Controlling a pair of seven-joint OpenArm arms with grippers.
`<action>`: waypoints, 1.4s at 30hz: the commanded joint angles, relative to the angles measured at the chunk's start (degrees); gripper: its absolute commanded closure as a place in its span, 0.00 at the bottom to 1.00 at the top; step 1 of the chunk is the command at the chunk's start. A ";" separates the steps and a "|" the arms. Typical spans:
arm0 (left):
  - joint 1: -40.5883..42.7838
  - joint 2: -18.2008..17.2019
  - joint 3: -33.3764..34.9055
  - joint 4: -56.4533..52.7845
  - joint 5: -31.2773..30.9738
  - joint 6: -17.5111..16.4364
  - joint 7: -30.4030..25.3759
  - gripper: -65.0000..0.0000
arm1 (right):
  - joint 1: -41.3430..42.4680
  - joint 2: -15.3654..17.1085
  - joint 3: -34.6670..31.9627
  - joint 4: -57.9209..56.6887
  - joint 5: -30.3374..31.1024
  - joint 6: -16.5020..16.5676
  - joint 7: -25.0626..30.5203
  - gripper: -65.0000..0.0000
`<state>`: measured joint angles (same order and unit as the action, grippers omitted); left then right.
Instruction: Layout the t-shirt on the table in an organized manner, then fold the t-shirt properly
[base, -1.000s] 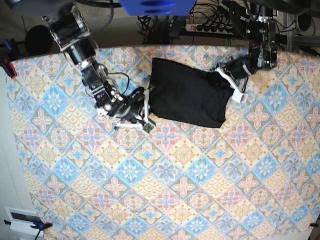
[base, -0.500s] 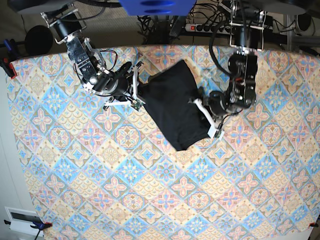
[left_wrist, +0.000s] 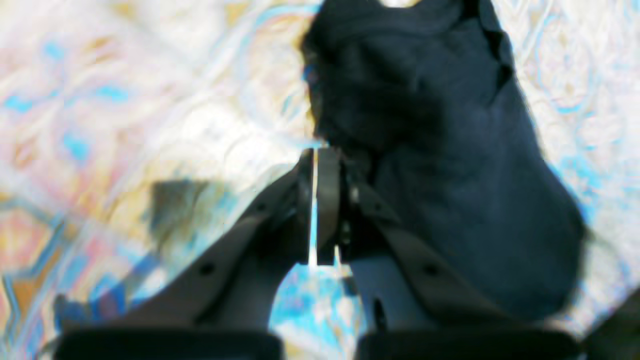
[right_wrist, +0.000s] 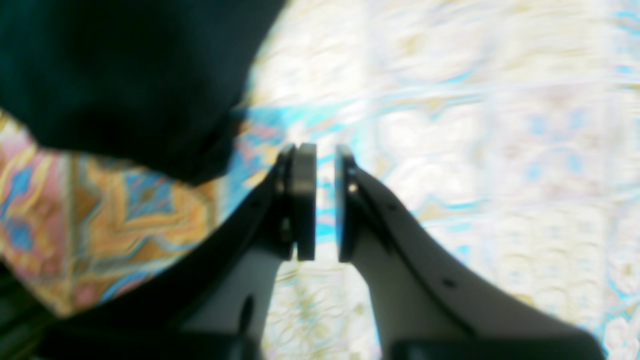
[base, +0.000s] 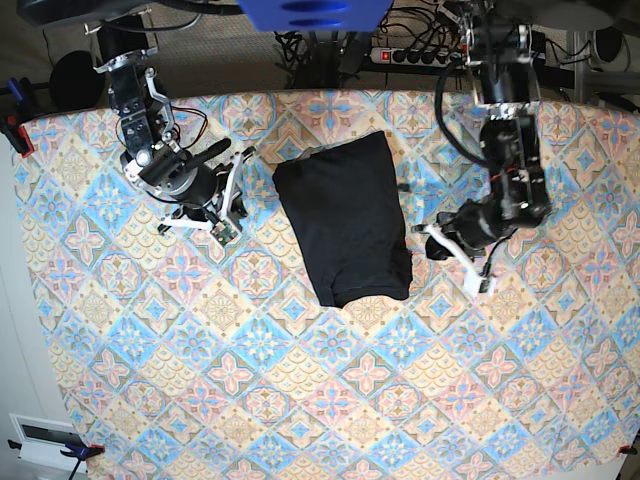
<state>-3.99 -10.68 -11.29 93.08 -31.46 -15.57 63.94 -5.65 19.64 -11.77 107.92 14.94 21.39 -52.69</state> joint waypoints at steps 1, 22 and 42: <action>0.34 0.17 -0.27 2.97 -3.13 -0.56 0.37 1.00 | 0.42 0.10 0.56 0.96 0.58 0.28 0.95 0.91; 8.96 0.70 14.85 -0.29 5.92 -0.56 -5.61 1.00 | 6.05 -8.78 0.30 -6.07 0.58 0.28 1.57 0.91; 2.63 1.49 -3.79 -10.40 -2.95 -0.65 -7.46 1.00 | 5.25 -11.68 0.21 -5.81 0.49 0.28 2.71 0.93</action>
<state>-0.54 -9.28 -15.03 81.80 -34.39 -16.14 56.93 -1.39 8.12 -11.62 100.84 14.44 21.32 -51.59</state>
